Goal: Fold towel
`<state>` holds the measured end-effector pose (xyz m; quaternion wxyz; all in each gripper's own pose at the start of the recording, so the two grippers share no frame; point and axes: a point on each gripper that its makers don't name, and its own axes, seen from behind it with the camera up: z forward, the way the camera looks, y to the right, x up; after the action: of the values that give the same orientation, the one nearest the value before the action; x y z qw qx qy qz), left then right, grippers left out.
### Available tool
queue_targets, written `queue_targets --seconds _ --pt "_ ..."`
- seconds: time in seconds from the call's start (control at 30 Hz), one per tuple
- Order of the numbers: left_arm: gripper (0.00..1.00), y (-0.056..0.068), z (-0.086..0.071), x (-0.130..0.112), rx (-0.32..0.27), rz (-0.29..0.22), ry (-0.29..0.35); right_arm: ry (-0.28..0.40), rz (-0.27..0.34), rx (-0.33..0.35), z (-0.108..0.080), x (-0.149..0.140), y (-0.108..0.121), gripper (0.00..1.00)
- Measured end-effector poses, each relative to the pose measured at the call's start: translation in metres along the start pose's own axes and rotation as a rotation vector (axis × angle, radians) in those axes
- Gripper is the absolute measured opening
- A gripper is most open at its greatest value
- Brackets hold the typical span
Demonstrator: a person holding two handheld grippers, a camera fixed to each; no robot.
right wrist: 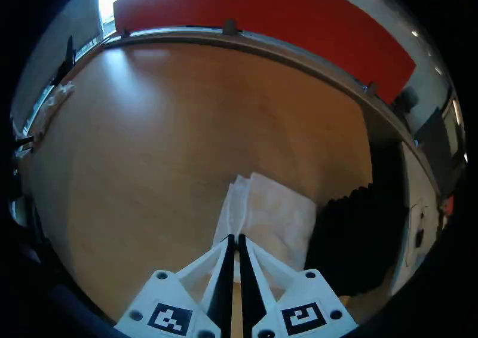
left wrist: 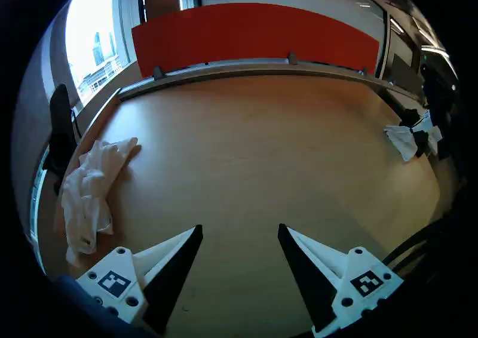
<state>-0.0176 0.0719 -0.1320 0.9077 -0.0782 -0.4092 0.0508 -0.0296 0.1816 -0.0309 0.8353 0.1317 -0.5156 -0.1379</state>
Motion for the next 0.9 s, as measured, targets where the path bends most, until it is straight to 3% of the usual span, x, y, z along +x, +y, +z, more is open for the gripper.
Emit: queue_targets --seconds 0.3,0.9 --pt "0.94 0.001 -0.003 0.0 -0.001 0.007 0.003 0.0 0.002 -0.002 -0.005 -0.004 0.001 0.05" --pt "0.94 -0.001 -0.007 -0.002 0.004 0.014 -0.001 -0.017 0.007 0.004 0.005 -0.018 -0.006 0.06"
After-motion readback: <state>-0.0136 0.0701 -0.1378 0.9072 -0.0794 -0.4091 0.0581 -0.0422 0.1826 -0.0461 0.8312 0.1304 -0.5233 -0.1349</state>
